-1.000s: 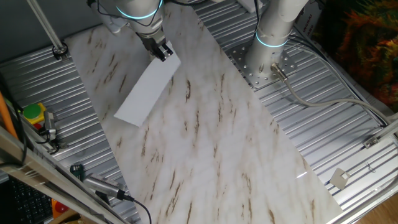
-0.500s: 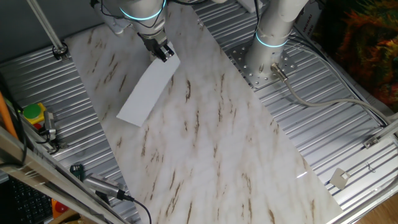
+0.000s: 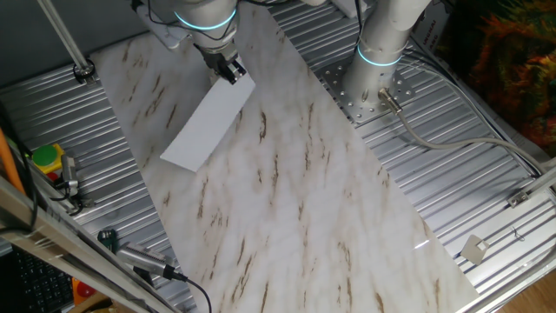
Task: Flip over and spread out the paper that is laid flat on the table
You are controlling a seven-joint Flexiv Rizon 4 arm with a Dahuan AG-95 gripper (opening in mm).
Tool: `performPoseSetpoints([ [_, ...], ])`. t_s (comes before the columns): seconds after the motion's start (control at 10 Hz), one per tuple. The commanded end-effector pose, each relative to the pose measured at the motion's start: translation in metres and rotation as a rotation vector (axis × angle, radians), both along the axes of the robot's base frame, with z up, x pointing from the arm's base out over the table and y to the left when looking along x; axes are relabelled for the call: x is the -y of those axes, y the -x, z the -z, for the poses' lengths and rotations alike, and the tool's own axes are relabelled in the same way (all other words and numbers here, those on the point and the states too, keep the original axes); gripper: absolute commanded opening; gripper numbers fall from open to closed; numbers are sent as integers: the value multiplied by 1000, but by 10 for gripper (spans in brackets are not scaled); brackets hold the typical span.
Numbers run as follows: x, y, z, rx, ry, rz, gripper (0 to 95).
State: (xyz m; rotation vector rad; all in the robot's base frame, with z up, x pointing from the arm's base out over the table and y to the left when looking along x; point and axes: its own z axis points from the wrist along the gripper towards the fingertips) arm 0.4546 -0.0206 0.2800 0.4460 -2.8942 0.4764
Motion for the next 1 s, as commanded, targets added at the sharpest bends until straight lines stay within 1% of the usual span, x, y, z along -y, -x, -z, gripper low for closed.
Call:
performPoseSetpoints([
  [0.1, 11, -5, -3, -9, 14, -37, 0],
  [0.2, 19, -7, -5, -13, 7, -45, 0],
  [0.3, 25, -7, -9, -16, 9, -53, 0],
  [0.5, 36, -7, -11, -17, 44, -87, 0],
  [0.7, 36, -7, -14, -21, 68, -89, 0],
  [0.8, 35, -7, -14, -13, 66, -71, 0],
  [1.0, 34, -9, -13, 2, 51, -26, 0],
])
